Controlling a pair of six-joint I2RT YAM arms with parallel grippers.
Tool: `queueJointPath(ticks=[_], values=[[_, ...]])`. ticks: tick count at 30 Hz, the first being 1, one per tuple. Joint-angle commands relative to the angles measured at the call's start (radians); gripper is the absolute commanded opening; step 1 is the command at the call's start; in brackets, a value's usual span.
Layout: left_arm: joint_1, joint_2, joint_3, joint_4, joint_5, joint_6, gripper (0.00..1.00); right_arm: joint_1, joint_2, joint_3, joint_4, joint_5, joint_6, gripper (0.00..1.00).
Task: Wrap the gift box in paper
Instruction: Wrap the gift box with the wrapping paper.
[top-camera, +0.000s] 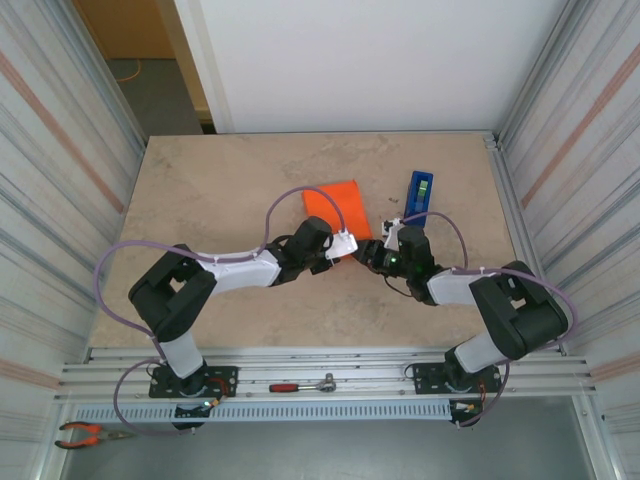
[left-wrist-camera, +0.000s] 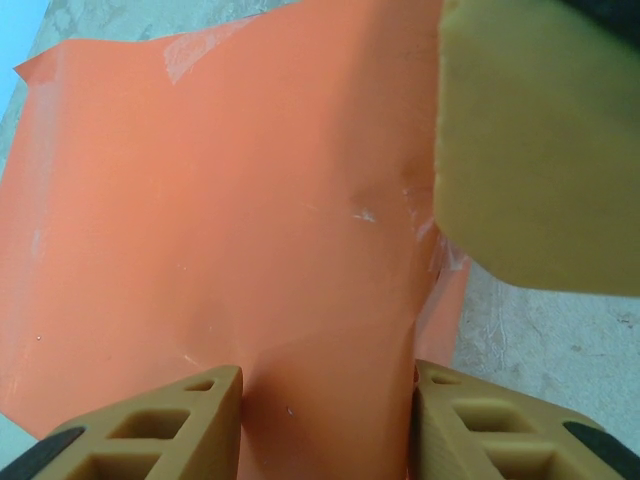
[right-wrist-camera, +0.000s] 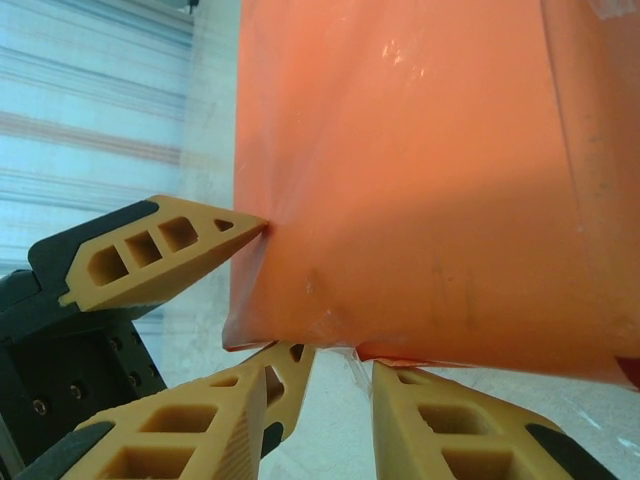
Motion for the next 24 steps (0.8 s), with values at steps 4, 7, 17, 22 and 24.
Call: queueJointPath(ticks=[4,7,17,22,24], values=[[-0.001,0.024,-0.017,-0.053,0.011,-0.021,0.43,-0.031,-0.049,-0.02,-0.077,-0.014,-0.012,0.35],[-0.002,0.023,-0.015,-0.054,0.013,-0.021,0.43,-0.034,-0.045,-0.019,-0.072,-0.018,-0.012,0.35],[-0.002,0.02,-0.017,-0.056,0.011,-0.019,0.43,-0.059,-0.09,-0.053,-0.086,-0.026,-0.01,0.31],[-0.001,0.022,-0.016,-0.056,0.012,-0.02,0.43,-0.058,-0.126,-0.044,-0.116,-0.069,-0.026,0.09],[-0.002,0.022,-0.015,-0.056,0.011,-0.019,0.43,-0.049,-0.124,-0.033,-0.122,-0.092,-0.035,0.03]])
